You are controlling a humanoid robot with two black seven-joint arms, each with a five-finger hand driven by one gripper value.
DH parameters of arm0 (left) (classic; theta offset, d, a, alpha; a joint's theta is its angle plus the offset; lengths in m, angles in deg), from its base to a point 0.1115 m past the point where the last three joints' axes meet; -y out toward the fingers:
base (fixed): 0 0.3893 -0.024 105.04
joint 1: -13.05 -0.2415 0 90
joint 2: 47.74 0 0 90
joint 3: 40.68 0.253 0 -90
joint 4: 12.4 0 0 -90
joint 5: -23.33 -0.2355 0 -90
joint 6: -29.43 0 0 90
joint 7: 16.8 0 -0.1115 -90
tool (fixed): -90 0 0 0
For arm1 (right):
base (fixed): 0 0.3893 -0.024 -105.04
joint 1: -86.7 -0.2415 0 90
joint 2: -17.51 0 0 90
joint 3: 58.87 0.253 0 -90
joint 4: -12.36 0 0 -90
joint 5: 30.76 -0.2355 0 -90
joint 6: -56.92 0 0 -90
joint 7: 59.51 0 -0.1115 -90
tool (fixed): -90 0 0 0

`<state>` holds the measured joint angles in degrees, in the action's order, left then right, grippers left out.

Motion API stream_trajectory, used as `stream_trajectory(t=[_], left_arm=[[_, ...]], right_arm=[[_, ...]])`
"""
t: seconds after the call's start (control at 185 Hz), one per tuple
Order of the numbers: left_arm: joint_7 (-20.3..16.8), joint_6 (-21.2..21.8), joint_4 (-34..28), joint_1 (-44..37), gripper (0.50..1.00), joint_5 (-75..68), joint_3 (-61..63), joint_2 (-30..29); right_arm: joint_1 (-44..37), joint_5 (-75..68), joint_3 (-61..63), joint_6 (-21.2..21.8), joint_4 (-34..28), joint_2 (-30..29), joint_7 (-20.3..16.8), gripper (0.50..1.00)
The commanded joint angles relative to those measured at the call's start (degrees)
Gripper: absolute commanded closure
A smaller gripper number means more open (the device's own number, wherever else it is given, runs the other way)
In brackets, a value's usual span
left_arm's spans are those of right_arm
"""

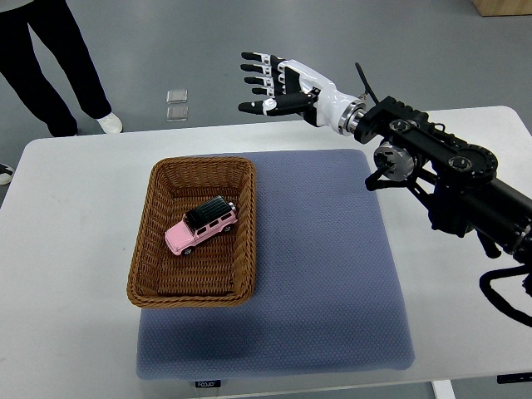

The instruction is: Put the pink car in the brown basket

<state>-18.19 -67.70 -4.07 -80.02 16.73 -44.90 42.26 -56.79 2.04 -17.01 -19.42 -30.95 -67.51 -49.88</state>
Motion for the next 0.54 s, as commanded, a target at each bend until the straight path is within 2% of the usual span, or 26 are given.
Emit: stream_trajectory(t=[0.0, 0.108, 0.205, 0.416, 0.535], left_arm=[[0.1, 0.0, 0.0, 0.0, 0.5, 0.0, 0.1, 0.0], [0.1, 0.0, 0.0, 0.0, 0.5, 0.0, 0.1, 0.0], [0.1, 0.0, 0.0, 0.0, 0.5, 0.0, 0.1, 0.0], [0.0, 0.0, 0.0, 0.0, 0.5, 0.0, 0.1, 0.0], [0.0, 0.0, -0.1, 0.0, 0.5, 0.0, 0.0, 0.0]], right_arm=[[4.5, -8.8, 5.3, 0.9, 0.1, -0.2, 0.0, 0.587], [8.8, -19.0, 11.0, 2.9, 0.9, -0.2, 1.1, 0.587], [12.2, -24.8, 14.0, 4.0, 3.5, 0.0, 3.5, 0.587], [13.5, -28.7, 14.2, 9.8, 11.5, 0.4, 5.2, 0.587], [13.5, -29.0, 14.2, 11.8, 13.1, 0.4, 5.3, 0.587]])
